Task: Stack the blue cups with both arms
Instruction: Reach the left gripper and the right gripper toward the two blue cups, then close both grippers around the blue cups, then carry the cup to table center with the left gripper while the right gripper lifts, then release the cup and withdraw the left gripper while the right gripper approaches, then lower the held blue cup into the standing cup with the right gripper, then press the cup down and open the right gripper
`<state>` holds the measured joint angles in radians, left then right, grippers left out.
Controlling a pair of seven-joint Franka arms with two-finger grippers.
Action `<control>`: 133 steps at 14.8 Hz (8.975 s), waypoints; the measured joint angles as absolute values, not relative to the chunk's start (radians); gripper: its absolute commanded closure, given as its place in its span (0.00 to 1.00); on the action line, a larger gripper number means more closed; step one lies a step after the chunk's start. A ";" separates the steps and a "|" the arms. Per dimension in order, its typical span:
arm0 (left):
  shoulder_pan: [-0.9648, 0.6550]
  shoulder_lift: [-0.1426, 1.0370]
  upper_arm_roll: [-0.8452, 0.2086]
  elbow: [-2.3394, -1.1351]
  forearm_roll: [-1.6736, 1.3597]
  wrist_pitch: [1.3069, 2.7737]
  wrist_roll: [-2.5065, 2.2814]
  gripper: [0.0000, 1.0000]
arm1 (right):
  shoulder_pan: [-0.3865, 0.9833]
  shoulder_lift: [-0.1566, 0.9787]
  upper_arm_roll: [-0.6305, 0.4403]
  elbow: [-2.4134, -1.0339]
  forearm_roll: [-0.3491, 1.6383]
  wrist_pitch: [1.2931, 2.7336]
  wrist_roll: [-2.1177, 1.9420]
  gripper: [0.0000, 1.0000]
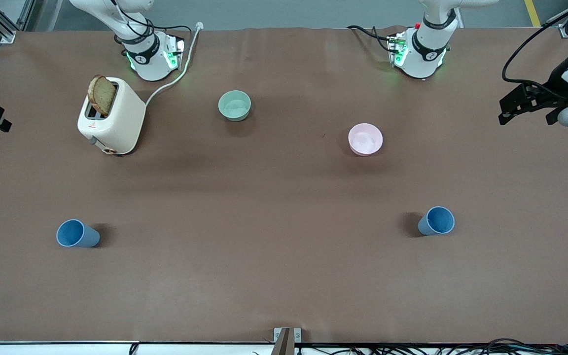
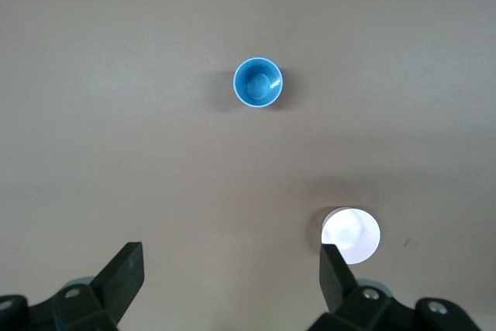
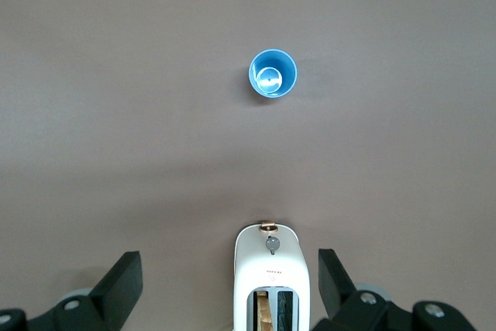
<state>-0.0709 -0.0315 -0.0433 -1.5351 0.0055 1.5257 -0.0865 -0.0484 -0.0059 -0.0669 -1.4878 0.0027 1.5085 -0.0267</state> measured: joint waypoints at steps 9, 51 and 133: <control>-0.069 0.118 -0.038 -1.545 -0.007 1.644 -0.058 0.00 | -0.054 0.009 -0.069 -1.489 0.003 1.539 -0.037 0.00; -0.369 0.484 -0.248 -1.675 0.032 2.110 -0.813 1.00 | -0.188 0.614 -0.061 -1.552 0.102 2.113 -0.312 0.99; -0.079 -0.012 -0.132 -1.528 0.049 1.533 -0.102 0.00 | 0.761 0.580 -0.028 -1.537 0.173 2.257 0.585 0.90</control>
